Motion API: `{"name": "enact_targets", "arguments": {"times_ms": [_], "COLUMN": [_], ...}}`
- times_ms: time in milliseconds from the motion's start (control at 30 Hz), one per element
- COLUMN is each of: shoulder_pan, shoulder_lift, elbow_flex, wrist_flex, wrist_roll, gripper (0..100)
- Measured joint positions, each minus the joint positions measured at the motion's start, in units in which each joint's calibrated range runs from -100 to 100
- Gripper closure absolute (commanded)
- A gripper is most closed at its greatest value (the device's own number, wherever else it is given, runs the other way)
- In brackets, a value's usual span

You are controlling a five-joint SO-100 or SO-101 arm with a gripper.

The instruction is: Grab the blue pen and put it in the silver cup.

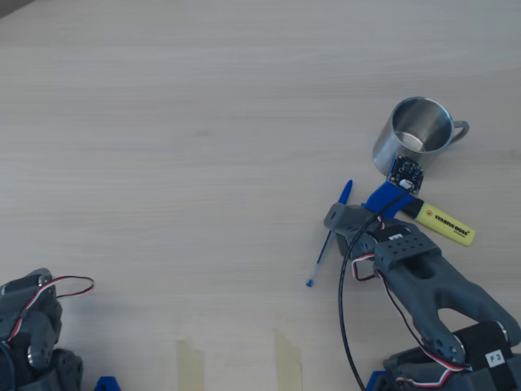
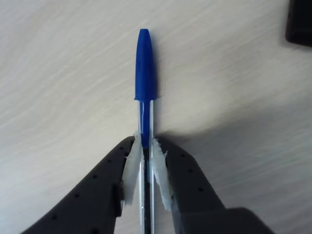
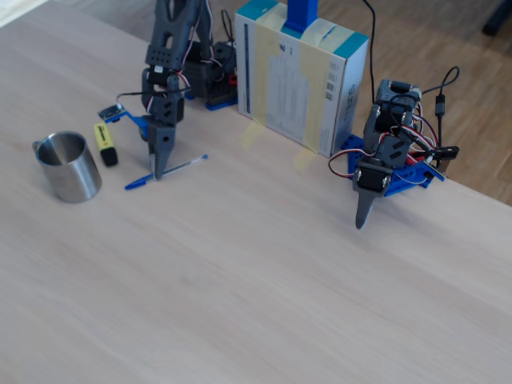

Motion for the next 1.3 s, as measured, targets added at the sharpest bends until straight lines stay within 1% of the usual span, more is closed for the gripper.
{"name": "enact_targets", "arguments": {"times_ms": [333, 567, 1300], "shoulder_pan": [-0.17, -0.67, -0.84], "shoulder_lift": [0.0, -2.83, -23.59], "elbow_flex": [0.0, 1.62, 4.42], "wrist_flex": [0.0, 0.92, 0.67], "wrist_roll": [0.0, 0.05, 0.05], "gripper": [98, 98, 98]}}
